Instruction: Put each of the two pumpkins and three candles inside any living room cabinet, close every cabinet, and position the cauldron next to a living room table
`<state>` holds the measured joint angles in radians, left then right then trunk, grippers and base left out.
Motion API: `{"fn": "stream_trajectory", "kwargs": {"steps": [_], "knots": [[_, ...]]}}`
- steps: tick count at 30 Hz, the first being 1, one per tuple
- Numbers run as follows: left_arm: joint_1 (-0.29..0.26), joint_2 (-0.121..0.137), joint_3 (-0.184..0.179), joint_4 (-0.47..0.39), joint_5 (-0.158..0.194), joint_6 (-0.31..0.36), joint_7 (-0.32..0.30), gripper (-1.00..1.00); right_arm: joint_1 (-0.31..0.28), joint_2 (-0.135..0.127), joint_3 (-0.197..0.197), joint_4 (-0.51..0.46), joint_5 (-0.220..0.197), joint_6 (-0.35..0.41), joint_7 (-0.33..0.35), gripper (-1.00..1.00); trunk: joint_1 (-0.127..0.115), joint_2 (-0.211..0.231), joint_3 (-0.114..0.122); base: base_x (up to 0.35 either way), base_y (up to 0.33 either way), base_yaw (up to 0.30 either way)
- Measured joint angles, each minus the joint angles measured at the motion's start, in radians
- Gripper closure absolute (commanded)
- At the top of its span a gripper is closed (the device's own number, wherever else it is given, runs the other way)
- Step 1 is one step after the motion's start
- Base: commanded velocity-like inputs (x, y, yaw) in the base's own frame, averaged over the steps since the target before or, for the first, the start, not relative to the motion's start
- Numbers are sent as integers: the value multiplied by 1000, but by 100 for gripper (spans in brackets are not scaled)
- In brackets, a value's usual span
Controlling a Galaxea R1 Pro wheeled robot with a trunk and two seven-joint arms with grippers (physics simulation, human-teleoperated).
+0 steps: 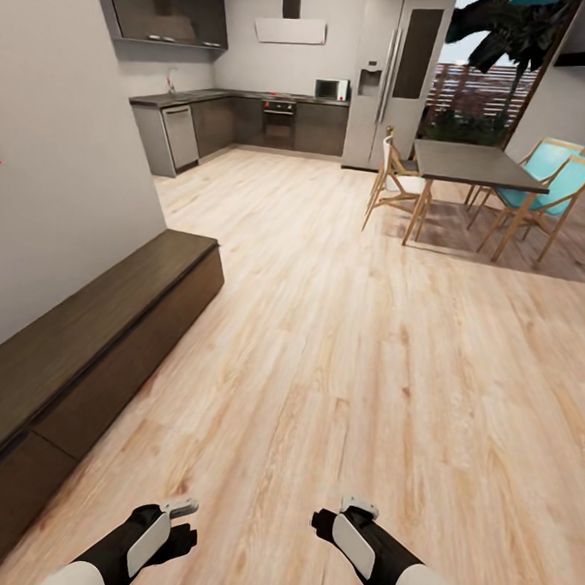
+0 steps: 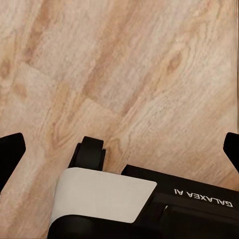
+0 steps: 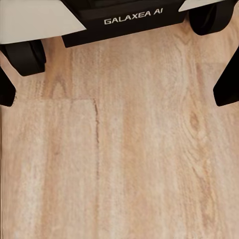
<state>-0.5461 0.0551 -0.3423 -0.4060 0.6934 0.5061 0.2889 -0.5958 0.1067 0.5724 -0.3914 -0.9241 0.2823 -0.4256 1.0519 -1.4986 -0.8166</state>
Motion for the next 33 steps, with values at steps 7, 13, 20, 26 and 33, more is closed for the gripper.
{"fn": "stream_trajectory", "kwargs": {"steps": [7,13,20,26,33], "knots": [[0,0,0,0,0,0,0,-100,0,0,0,0,0,0,0,-100,0,0,0,0,0,-276],[0,0,0,0,0,0,0,-100,0,0,0,0,0,0,0,-100,0,0,-1,0,0,-276],[0,-1,0,0,0,0,0,-100,0,0,0,1,0,0,-1,-100,0,0,-1,0,0,-276],[0,-1,0,0,0,0,0,-100,0,0,0,1,0,0,-2,-100,0,0,-1,0,0,-276],[0,-1,0,0,0,0,0,-100,0,0,0,2,0,0,-2,-100,0,0,-1,0,0,-276]]}}
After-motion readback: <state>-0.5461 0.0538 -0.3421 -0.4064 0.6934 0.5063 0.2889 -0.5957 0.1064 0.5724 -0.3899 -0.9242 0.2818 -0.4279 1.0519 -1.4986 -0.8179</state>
